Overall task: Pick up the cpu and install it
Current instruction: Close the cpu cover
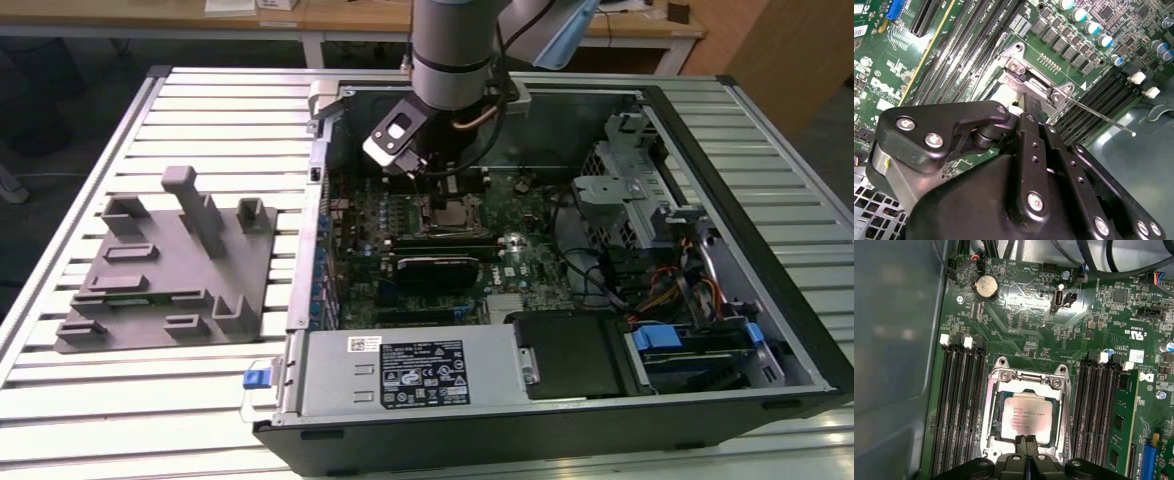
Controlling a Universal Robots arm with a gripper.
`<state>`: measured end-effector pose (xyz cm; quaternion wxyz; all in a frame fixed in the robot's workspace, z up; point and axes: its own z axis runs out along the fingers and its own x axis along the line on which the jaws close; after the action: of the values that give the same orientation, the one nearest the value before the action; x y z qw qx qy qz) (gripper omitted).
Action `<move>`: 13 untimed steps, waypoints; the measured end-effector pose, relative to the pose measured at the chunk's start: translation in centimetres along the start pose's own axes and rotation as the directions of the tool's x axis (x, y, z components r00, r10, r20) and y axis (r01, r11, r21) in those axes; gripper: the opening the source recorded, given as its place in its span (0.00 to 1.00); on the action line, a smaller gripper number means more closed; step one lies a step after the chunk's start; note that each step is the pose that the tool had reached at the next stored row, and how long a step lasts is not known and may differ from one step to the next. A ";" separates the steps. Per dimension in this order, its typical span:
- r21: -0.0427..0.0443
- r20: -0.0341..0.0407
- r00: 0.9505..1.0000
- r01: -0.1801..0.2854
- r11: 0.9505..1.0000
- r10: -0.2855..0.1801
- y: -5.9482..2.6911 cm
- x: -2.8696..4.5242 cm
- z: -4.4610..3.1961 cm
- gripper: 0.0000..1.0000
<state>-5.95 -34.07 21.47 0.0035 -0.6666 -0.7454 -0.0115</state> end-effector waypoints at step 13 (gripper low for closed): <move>0.000 -0.002 1.000 0.000 1.000 0.000 -0.31 0.01 0.94 0.11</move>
<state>-6.25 -34.07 20.52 0.0040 -0.6665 -0.7454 -0.0121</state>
